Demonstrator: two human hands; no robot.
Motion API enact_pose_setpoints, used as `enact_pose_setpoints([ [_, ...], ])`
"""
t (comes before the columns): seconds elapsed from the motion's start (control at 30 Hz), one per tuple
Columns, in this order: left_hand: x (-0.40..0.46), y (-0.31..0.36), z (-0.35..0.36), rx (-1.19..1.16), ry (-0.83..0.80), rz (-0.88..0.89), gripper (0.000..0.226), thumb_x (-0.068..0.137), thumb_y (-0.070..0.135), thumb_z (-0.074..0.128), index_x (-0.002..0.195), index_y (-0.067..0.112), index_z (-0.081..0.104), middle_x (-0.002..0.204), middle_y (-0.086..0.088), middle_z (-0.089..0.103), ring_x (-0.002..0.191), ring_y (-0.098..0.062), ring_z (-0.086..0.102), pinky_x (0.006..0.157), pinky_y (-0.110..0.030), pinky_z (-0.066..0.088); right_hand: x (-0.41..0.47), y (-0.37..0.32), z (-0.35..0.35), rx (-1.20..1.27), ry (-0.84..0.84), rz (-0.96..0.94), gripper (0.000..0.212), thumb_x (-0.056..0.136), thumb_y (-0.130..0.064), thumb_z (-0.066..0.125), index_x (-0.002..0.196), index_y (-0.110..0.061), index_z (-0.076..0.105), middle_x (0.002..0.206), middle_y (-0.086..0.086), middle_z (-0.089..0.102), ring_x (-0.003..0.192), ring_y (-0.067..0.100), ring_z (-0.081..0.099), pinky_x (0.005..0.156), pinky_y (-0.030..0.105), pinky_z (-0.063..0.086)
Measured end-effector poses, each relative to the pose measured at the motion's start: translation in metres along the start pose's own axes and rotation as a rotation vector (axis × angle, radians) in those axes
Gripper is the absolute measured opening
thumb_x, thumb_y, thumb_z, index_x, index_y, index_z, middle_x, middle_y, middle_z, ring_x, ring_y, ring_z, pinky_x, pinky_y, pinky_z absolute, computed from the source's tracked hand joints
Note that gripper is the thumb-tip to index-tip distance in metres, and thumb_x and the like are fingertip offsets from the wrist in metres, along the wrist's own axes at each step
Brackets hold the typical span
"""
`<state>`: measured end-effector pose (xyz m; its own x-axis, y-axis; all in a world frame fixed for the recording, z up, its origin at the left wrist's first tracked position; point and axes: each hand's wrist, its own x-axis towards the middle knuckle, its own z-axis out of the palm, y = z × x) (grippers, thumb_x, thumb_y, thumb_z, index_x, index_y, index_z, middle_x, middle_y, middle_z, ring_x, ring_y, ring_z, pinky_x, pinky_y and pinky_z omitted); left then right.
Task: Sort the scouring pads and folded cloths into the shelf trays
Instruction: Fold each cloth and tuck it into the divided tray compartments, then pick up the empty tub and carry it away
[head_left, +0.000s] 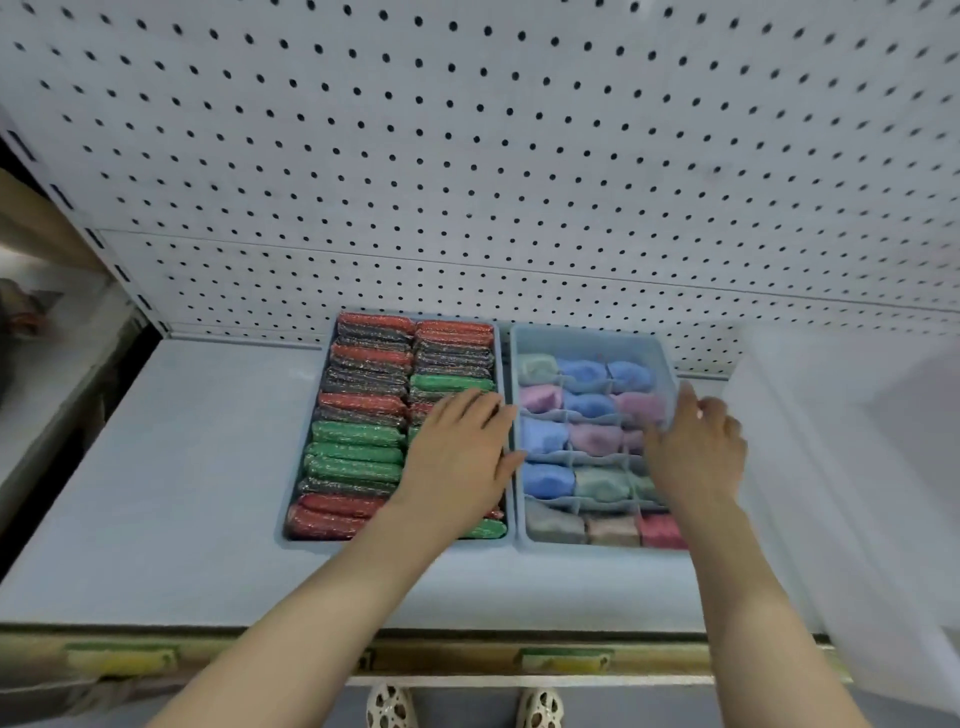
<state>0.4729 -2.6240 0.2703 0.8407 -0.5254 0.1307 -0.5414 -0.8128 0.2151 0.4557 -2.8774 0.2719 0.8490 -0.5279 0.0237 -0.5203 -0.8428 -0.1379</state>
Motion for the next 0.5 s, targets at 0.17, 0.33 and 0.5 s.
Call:
enact_pose_setpoints([
  [0.17,0.000,0.018,0.012,0.031,-0.006,-0.106,0.052,0.099,0.043,0.044,0.137,0.009,0.048,0.139,-0.006,0.049,0.128,-0.025,0.041,0.112,-0.034,0.031,0.000,0.022,0.015,0.073,-0.153,-0.048,0.057,0.092,-0.001,0.046,0.145,0.002,0.027,0.130,0.025,0.047,0.116,0.042,0.049,0.095,0.045,0.039],
  [0.33,-0.006,0.018,0.011,0.009,0.030,-0.120,0.046,0.099,0.035,0.048,0.135,0.007,0.050,0.135,-0.007,0.051,0.123,-0.025,0.045,0.110,-0.034,0.034,0.000,0.018,0.023,0.089,-0.146,-0.095,0.070,0.085,0.006,0.048,0.149,-0.001,0.021,0.132,0.020,0.045,0.116,0.038,0.048,0.093,0.042,0.040],
  [0.5,-0.004,0.020,0.007,0.031,-0.015,-0.126,0.048,0.100,0.035,0.047,0.138,0.007,0.047,0.138,-0.008,0.048,0.126,-0.026,0.042,0.111,-0.034,0.031,0.000,0.020,0.008,0.057,-0.217,-0.124,0.067,0.091,-0.004,0.048,0.150,-0.002,0.018,0.136,0.019,0.043,0.120,0.037,0.048,0.095,0.041,0.041],
])
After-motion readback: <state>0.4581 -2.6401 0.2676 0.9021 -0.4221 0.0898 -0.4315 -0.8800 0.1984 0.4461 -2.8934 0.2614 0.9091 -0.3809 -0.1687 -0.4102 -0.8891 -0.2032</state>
